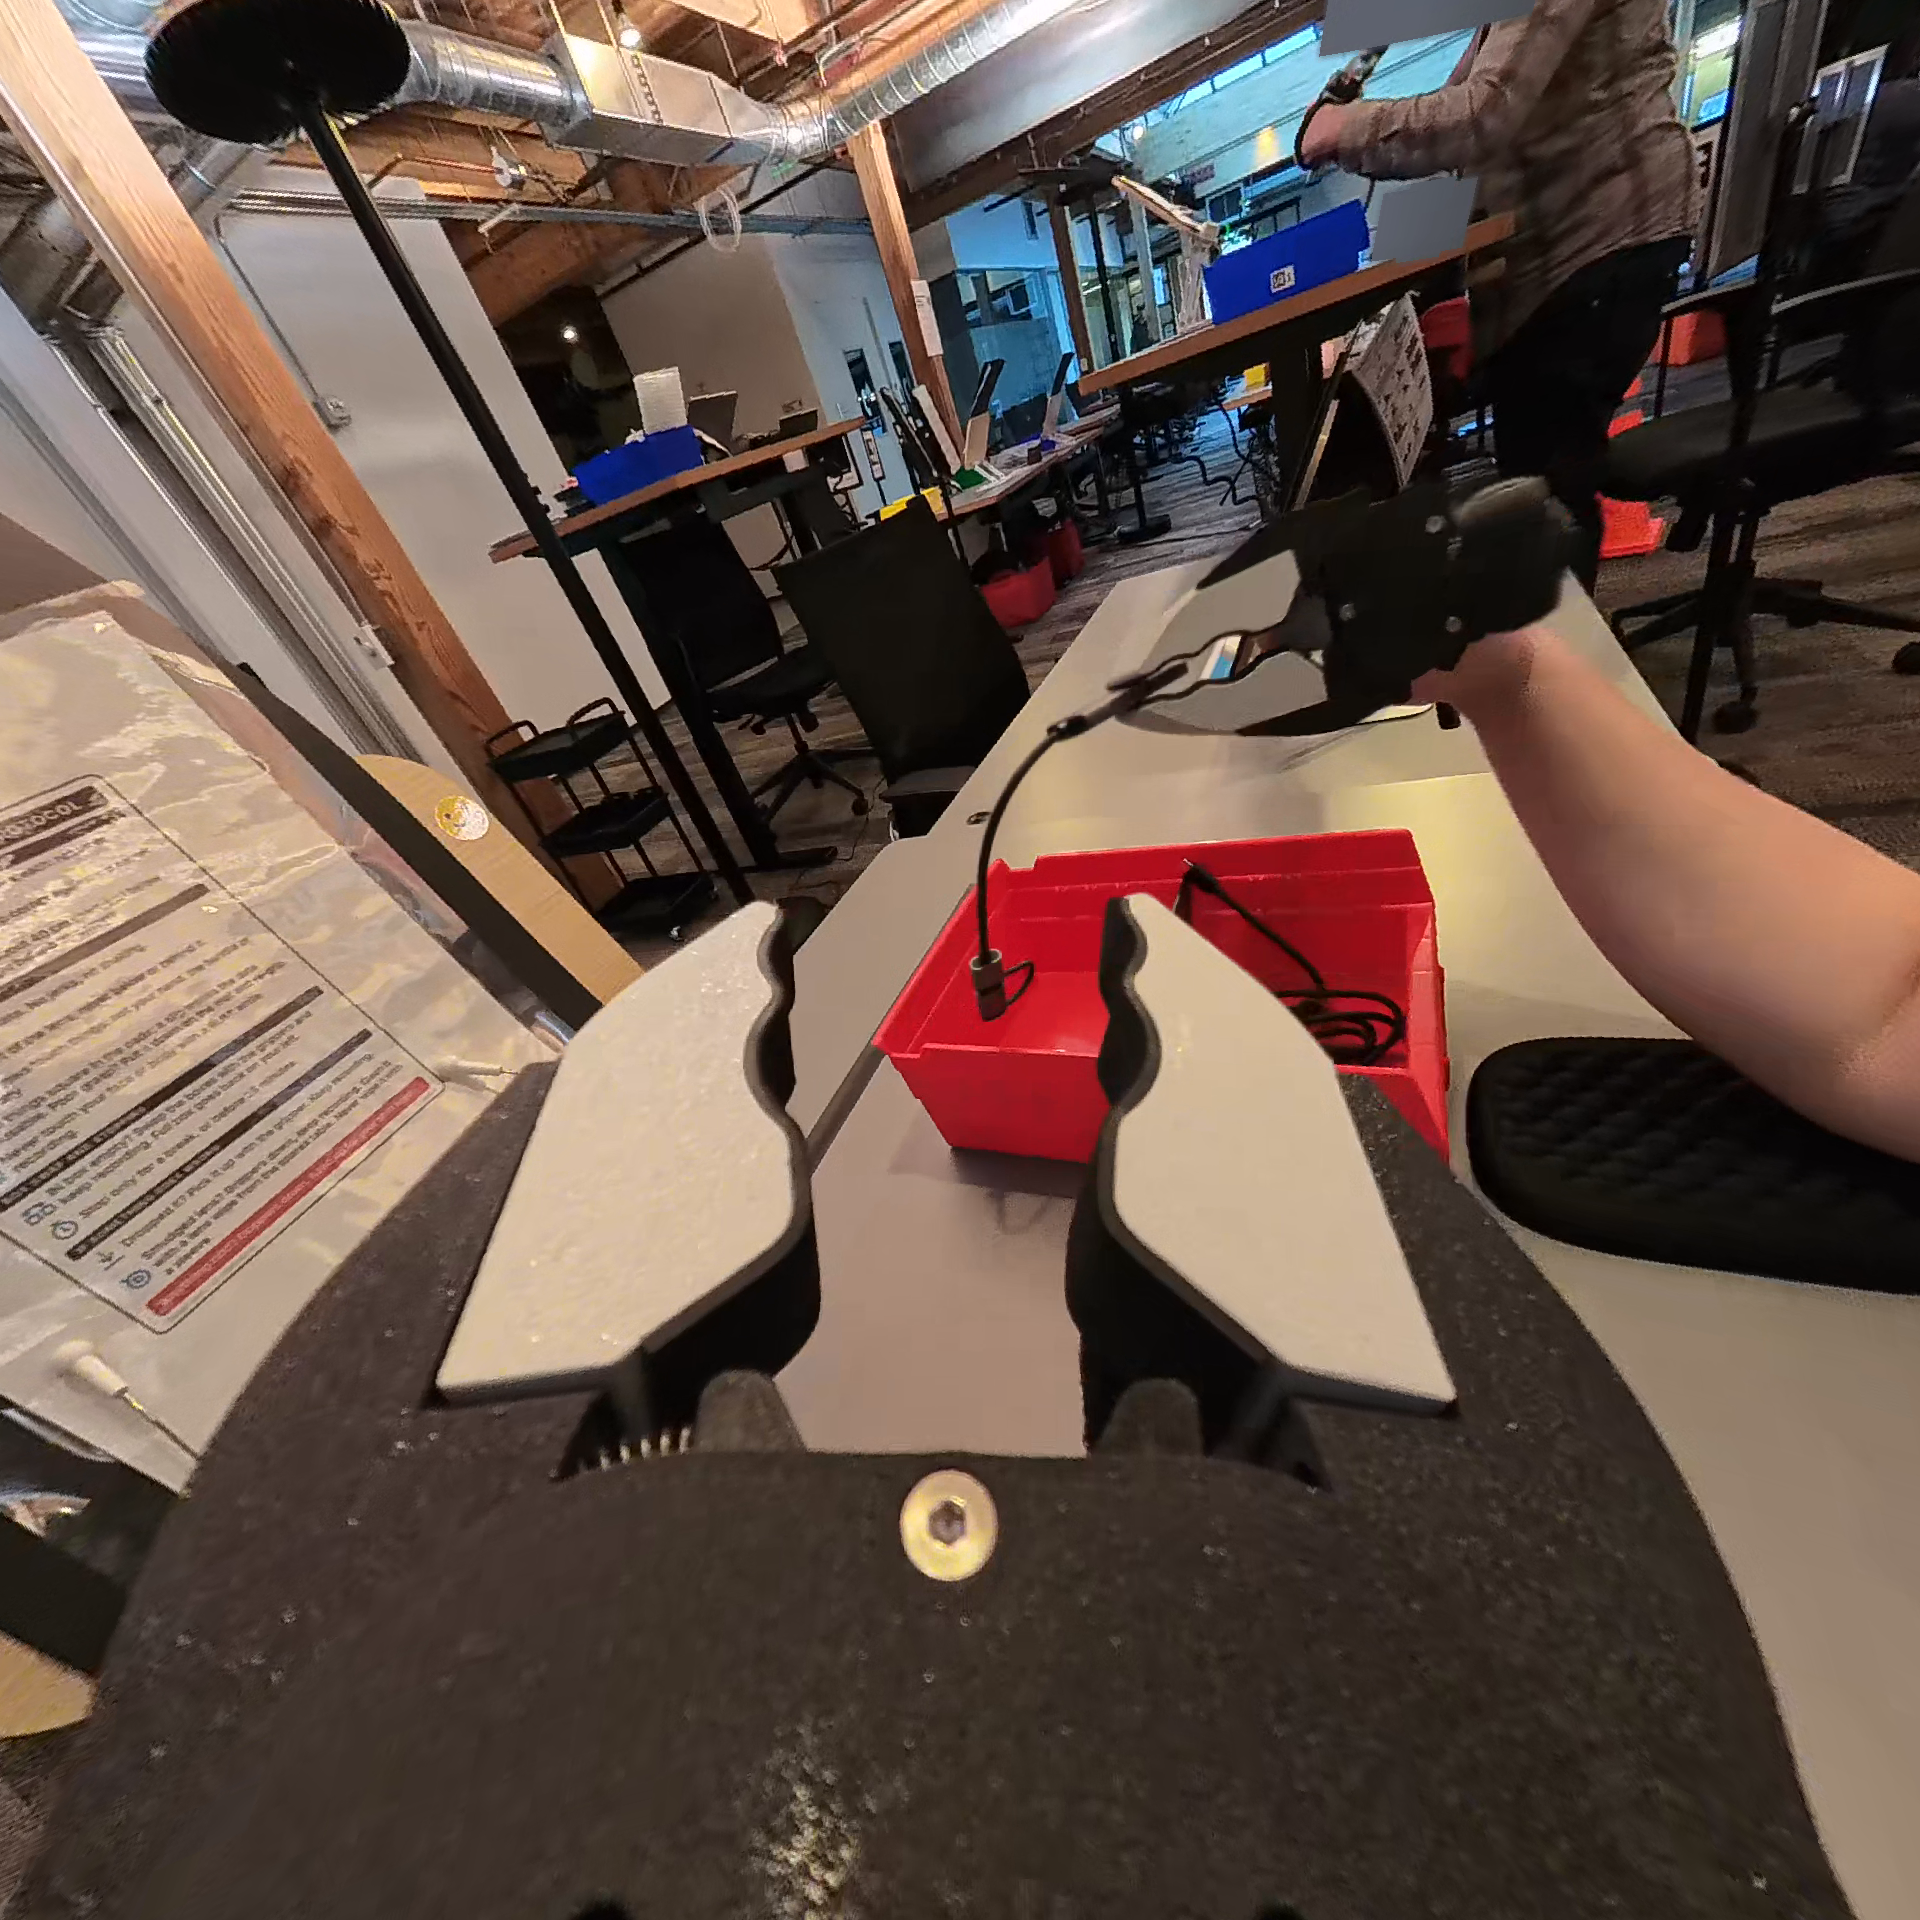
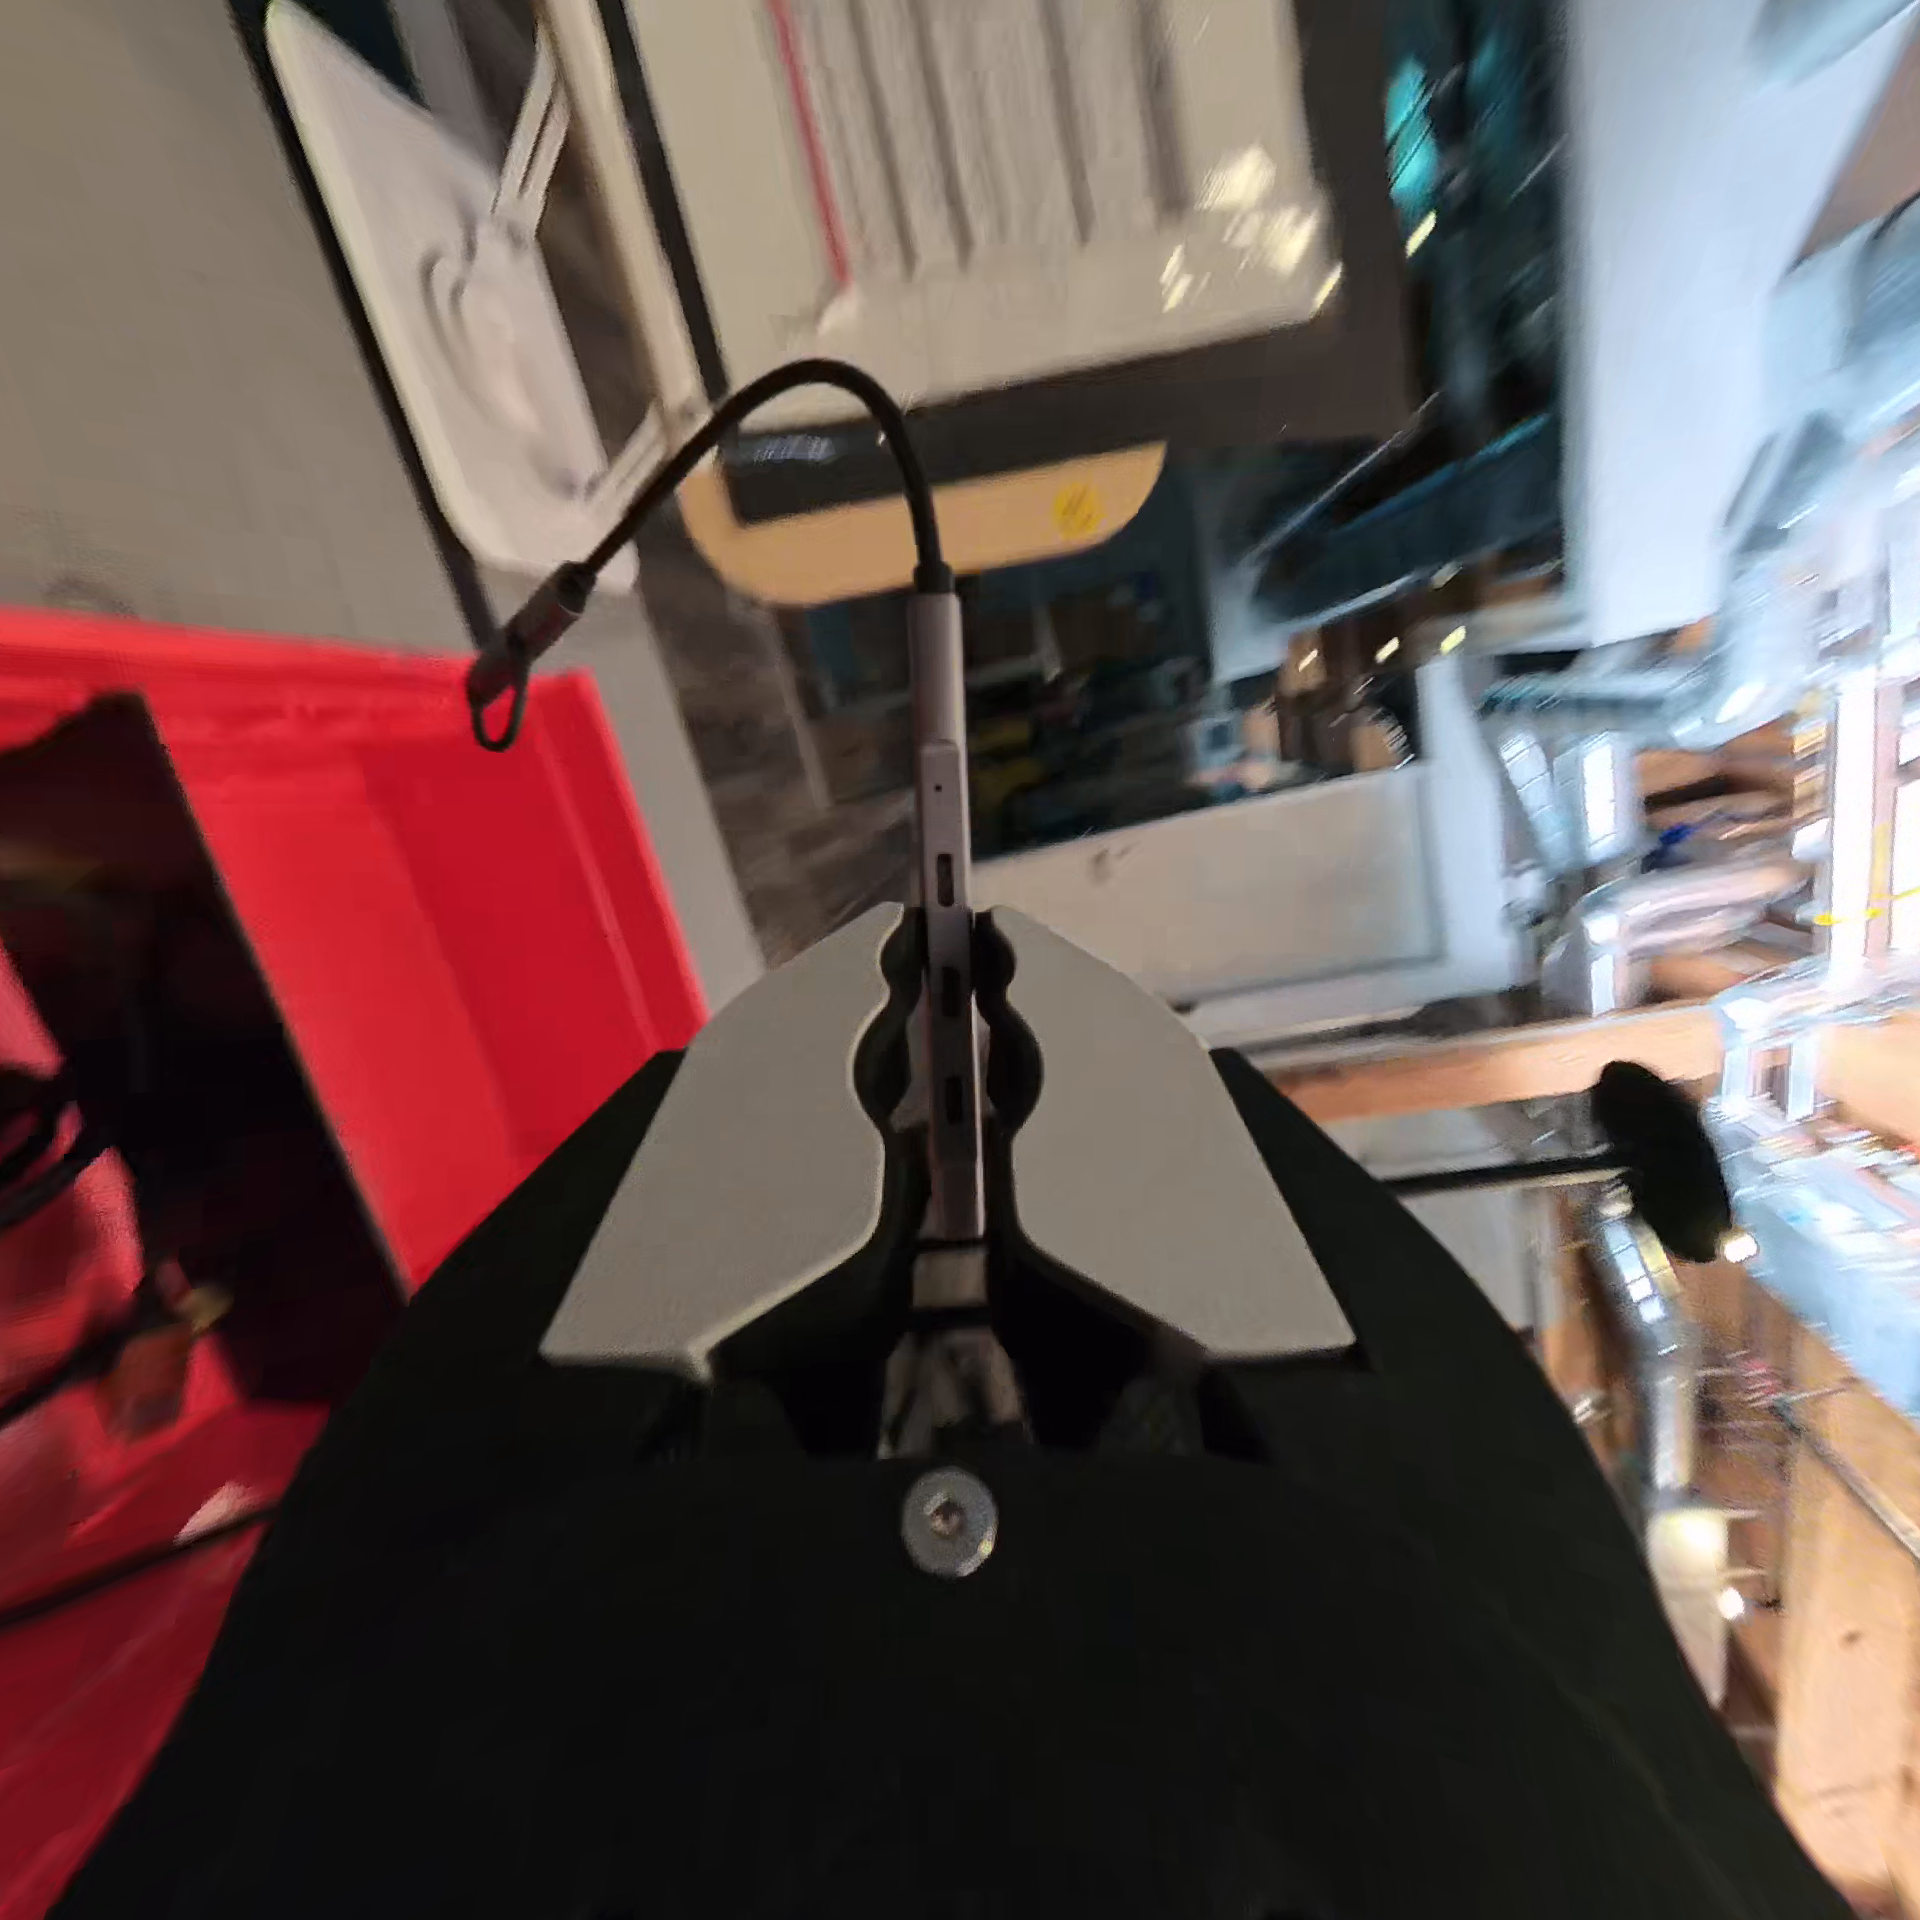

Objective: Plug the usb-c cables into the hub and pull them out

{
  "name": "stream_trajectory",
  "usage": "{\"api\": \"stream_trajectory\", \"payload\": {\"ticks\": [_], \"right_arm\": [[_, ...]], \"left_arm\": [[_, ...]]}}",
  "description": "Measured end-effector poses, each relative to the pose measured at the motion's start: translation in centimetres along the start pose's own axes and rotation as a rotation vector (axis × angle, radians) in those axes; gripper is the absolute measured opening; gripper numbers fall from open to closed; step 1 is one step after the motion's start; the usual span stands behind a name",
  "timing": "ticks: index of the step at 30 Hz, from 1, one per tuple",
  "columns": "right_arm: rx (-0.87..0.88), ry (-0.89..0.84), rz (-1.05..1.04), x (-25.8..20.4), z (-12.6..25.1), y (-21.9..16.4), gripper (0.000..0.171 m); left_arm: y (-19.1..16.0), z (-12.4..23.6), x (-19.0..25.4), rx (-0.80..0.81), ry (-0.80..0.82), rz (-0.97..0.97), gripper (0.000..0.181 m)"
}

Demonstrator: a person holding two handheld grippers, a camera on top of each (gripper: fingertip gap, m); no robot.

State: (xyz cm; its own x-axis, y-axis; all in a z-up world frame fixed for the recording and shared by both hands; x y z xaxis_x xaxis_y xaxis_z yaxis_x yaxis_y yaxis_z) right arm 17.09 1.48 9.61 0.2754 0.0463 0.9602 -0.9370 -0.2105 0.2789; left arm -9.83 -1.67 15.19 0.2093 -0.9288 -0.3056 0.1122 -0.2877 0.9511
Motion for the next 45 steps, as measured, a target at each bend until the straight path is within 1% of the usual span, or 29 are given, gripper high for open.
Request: {"api": "stream_trajectory", "payload": {"ticks": [3, 5, 9, 12, 15, 17, 18, 21, 23, 27, 29, 31, 34, 35, 38, 40, 42, 45], "right_arm": [[-0.150, 0.098, -0.046, -2.1, -0.5, -4.6, 0.010], [-0.189, 0.158, -0.086, -3.8, -1.2, -6.3, 0.011], [-0.234, 0.324, -0.098, -8.9, -4.2, -7.6, 0.010], [-0.247, 0.450, -0.136, -13.1, -6.5, -7.6, 0.011], [-0.378, 0.525, -0.219, -15.6, -7.8, -9.0, 0.011], [-0.453, 0.534, -0.268, -15.9, -8.1, -9.7, 0.011], [-0.463, 0.545, -0.302, -15.9, -8.1, -9.7, 0.012], [-0.453, 0.547, -0.418, -15.4, -7.8, -9.2, 0.024], [-0.447, 0.557, -0.473, -14.9, -7.2, -9.1, 0.028], [-0.439, 0.570, -0.532, -13.5, -5.5, -8.9, 0.028], [-0.473, 0.598, -0.572, -13.1, -4.4, -9.1, 0.027], [-0.494, 0.548, -0.557, -11.8, -4.0, -9.4, 0.027], [-0.400, 0.449, -0.571, -8.8, -4.1, -7.2, 0.028], [-0.364, 0.401, -0.567, -7.5, -4.2, -6.2, 0.031], [-0.239, 0.193, -0.576, -2.8, -4.8, -2.4, 0.039], [-0.141, 0.048, -0.613, 0.2, -4.9, 0.8, 0.039], [-0.048, -0.055, -0.640, 2.1, -4.7, 4.1, 0.038], [0.087, -0.222, -0.637, 4.1, -3.9, 8.9, 0.031]], "left_arm": [[0.0, -0.1, 0.1, -0.003, -0.008, -0.003, 0.055], [-0.2, -0.2, 0.3, -0.012, -0.015, -0.007, 0.055], [-0.7, -0.7, 0.4, -0.045, -0.019, -0.022, 0.055], [-1.1, -0.9, 0.4, -0.070, -0.011, -0.029, 0.054], [-1.5, -1.1, 0.5, -0.089, -0.023, -0.005, 0.053], [-1.8, -1.1, 0.3, -0.104, -0.024, 0.020, 0.054], [-1.9, -1.0, 0.1, -0.108, -0.016, 0.028, 0.055], [-2.5, -0.7, -0.7, -0.131, 0.012, 0.041, 0.056], [-3.2, -0.3, -1.5, -0.170, 0.047, 0.040, 0.057], [-5.3, 2.0, -3.8, -0.289, 0.154, 0.047, 0.057], [-6.2, 3.6, -4.8, -0.334, 0.200, 0.071, 0.056], [-6.8, 5.6, -6.0, -0.369, 0.268, 0.084, 0.056], [-7.9, 9.9, -8.0, -0.436, 0.410, 0.118, 0.053], [-8.6, 11.5, -8.4, -0.474, 0.455, 0.140, 0.052], [-11.1, 16.3, -9.6, -0.613, 0.594, 0.209, 0.051], [-12.9, 18.9, -10.3, -0.687, 0.678, 0.274, 0.050], [-15.1, 21.4, -11.1, -0.782, 0.768, 0.353, 0.048], [-18.5, 23.1, -11.5, -0.905, 0.793, 0.438, 0.047]]}}
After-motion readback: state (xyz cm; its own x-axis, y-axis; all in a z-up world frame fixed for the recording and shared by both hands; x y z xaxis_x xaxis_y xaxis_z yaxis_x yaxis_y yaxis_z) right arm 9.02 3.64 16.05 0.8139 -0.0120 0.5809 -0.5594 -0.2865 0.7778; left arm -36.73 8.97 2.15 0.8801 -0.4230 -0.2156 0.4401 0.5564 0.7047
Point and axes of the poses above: each gripper's, where its closed fingertips meet, z back along the fingers, y out of its top, x = y × z across the jaws, the point moved 1 cm from there along z, back along the fingers, and after that the axes turned 6 degrees about -y, right-handed, at the moved point
